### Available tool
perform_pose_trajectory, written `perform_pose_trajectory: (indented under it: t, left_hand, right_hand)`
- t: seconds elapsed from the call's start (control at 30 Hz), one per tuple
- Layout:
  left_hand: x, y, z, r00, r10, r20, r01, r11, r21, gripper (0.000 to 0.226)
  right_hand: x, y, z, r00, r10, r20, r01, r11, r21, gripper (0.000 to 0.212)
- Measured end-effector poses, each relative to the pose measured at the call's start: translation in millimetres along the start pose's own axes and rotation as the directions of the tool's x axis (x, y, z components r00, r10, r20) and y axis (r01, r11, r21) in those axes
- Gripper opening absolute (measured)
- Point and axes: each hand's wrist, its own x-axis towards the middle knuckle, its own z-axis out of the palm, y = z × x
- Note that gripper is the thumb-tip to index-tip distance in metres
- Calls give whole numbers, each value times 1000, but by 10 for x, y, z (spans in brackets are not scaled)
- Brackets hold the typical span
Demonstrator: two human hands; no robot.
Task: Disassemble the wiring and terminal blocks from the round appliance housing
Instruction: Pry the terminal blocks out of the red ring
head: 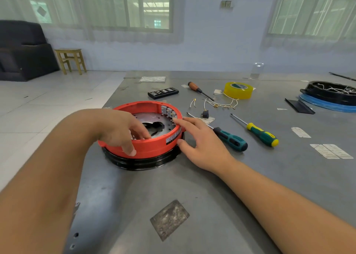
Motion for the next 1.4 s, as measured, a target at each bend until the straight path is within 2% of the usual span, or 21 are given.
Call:
perform_pose_trajectory:
  t: [0.13,0.27,0.33,0.43,0.53,0.63,0.73,0.83,0.9,0.97,1.03,1.07,1.13,1.17,1.27,1.4]
  left_hand:
    - [91,232,101,993,85,-78,-88,995,-41,60]
    - [170,342,205,976,122,-180,-120,993,22,25]
    - [131,279,175,983,88,-159,-90,996,-1,26]
    - [34,116,97,995,40,-86,-40,999,-3,42]
    - [3,10,75,999,8,-38,-9,1000,-27,46]
    - [-8,24,60,999,-7,-47,5,1000,-27,45]
    - [2,141,84,998,48,-42,-51,996,-73,57]
    - [121,286,190,982,99,-158,-115,989,-95,62]
    - [203,329,254,962,102,-254,-132,986,-105,51]
    - [243,285,282,951,102,-291,-149,978,-144,40]
    - [265,194,286,950,103,-295,-167,966,-199,32]
    - [270,147,290,949,102,-298,-173,959,-223,29]
    - [284,77,309,942,100,-319,-189,947,-260,25]
    - [290,55,329,936,96,-339,-198,940,-278,24]
    - [301,15,420,904,79,-420,-213,935,-283,29]
    - [324,-3,602,796,150,-586,-278,951,-135,40]
  right_hand:
    - [-67,-210,31,988,-72,-135,44,979,-198,53]
    - [-100,-258,97,986,-6,-169,-6,997,-73,48]
    - [-90,-172,81,984,58,-171,-56,998,16,50]
    - [-46,-34,21,984,107,-141,-91,989,119,68]
    - [-34,-9,-19,998,51,-44,-45,991,128,81]
    - [-41,3,-18,999,-23,22,23,999,31,70]
    - [-58,-28,-8,999,-45,4,46,997,-64,67]
    - [-82,-73,44,997,-75,-21,73,992,-103,73]
    - [-91,-80,49,996,-89,10,89,994,-65,78]
    - [-77,-44,-16,995,-94,43,96,994,-42,80]
    - [-55,44,-113,998,-50,-33,45,989,-138,75]
    - [-45,95,-167,994,-6,-110,-22,967,-254,68]
    - [-45,190,-252,966,121,-229,-225,833,-506,50]
    - [-52,237,-268,952,205,-227,-301,762,-574,43]
    - [-60,346,-245,902,414,-120,-395,683,-614,40]
    - [-24,400,-203,877,452,-160,-450,662,-599,38]
